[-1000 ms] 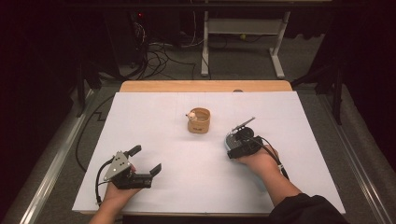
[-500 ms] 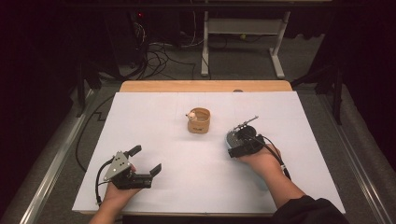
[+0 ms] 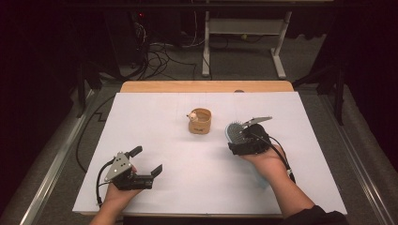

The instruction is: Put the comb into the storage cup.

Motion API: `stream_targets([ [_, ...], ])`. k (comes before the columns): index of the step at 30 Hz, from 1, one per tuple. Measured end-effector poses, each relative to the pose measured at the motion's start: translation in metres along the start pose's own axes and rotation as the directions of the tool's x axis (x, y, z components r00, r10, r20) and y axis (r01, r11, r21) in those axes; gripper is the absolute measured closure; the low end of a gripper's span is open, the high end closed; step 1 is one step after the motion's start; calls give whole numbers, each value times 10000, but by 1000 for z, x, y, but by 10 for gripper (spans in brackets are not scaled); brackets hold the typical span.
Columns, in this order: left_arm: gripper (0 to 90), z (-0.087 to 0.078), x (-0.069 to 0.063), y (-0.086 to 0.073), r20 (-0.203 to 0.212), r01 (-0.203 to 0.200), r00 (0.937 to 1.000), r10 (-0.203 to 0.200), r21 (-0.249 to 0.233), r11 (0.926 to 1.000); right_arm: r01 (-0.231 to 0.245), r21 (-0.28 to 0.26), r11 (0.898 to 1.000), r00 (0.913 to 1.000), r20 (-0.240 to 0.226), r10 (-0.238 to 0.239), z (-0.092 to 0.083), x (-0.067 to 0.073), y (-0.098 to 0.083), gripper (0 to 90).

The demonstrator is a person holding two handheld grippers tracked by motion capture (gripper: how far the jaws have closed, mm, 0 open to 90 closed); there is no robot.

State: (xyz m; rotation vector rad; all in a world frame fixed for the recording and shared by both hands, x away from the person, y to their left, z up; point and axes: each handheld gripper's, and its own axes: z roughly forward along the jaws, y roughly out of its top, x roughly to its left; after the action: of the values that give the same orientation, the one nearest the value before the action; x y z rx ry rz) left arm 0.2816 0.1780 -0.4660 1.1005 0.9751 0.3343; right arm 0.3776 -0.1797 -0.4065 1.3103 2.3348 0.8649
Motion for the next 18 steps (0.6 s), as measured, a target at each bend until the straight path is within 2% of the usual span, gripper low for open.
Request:
stream_targets([
  [5,2,0,0,-1,-1,-75,10000,75,68,9999,-148,-900,9958,9997,-183,132,-13,-2,-3,209],
  [9,2,0,0,-1,-23,-65,10000,65,75,10000,-134,-1652,9862,9999,-63,125,-24,-5,-6,209],
  [15,2,0,1,-1,-29,-124,9999,124,117,9999,-425,-2662,9630,9988,-339,347,-35,-9,-11,209],
  [18,1,0,1,-2,-40,-144,9999,145,127,9998,-506,-3166,9472,9981,-504,365,-40,-10,-14,209],
])
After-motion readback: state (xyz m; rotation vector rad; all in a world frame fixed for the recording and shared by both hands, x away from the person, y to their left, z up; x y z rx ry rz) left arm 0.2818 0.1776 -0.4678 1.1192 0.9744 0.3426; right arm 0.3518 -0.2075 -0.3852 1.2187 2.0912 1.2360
